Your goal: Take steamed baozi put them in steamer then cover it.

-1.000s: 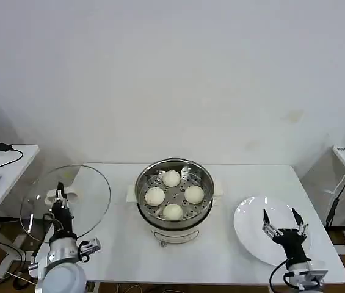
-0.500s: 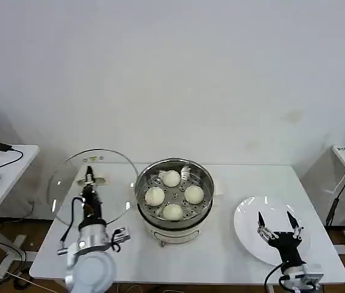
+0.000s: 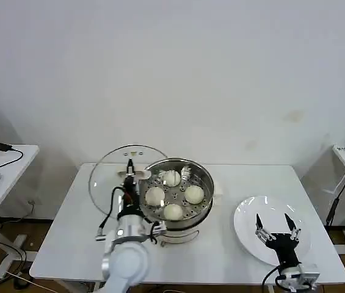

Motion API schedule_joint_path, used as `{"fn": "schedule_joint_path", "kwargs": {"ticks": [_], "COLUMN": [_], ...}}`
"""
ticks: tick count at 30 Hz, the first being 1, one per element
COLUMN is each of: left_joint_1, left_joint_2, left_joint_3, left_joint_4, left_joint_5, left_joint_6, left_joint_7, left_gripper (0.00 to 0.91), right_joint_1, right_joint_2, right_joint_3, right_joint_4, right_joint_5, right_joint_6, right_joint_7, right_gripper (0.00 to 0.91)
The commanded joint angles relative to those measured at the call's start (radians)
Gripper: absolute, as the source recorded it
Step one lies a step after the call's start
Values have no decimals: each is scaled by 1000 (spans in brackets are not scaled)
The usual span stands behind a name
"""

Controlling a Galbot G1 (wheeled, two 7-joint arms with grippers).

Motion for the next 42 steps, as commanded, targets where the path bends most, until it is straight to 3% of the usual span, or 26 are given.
{"fn": "schedule_joint_path", "kwargs": {"ticks": [1, 10, 42], "left_joint_1": [-105, -155, -169], "left_joint_2": [-103, -219, -223], "left_joint_3": [141, 158, 157], "left_joint_4": [117, 244, 310], "left_joint_5": [62, 138, 56], "left_joint_6": [16, 37, 75], "left_joint_7": [71, 123, 145], "left_gripper": [0, 0, 0], "right_joint_1": [11, 55, 66], "right_joint_2": [10, -9, -4], "right_joint_3": [-5, -5, -52], "right_joint_4": [-8, -31, -57], "right_joint_5": [-16, -10, -48], "right_joint_6": [-18, -54, -46], "right_joint_7": [3, 9, 6], "right_gripper": [907, 907, 907]}}
